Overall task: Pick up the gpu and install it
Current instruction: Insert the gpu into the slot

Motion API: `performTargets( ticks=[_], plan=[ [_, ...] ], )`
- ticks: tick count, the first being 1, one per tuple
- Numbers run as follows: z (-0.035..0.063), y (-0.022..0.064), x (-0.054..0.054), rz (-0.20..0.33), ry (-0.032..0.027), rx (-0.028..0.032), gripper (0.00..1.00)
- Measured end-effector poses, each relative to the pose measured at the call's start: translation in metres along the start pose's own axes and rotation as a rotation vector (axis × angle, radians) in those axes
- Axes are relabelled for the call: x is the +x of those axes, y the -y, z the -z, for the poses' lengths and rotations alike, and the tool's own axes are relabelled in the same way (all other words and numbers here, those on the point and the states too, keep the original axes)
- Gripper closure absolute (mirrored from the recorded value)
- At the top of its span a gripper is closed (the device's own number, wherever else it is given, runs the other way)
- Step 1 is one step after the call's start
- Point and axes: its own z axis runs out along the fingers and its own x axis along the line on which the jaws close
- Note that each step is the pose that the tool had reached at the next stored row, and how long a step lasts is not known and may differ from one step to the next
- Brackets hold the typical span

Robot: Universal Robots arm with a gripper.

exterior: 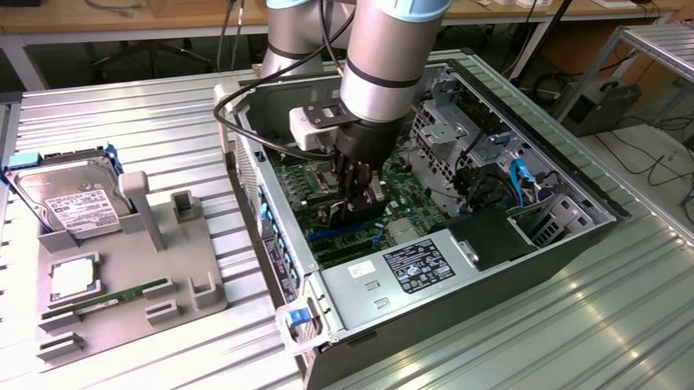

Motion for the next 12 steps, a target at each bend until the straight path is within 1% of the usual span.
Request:
performTargets(
  ticks=[10,11,12],
  plan=[
    [-0.0033,-0.0002,-0.0026,0.000,0.0007,0.0000,0.74],
    [-0.0033,-0.0003,-0.0039,0.000,0.0048,-0.0001,0.74],
    [-0.0034,-0.0003,-0.0040,0.000,0.0058,0.0001,0.74]
  ],
)
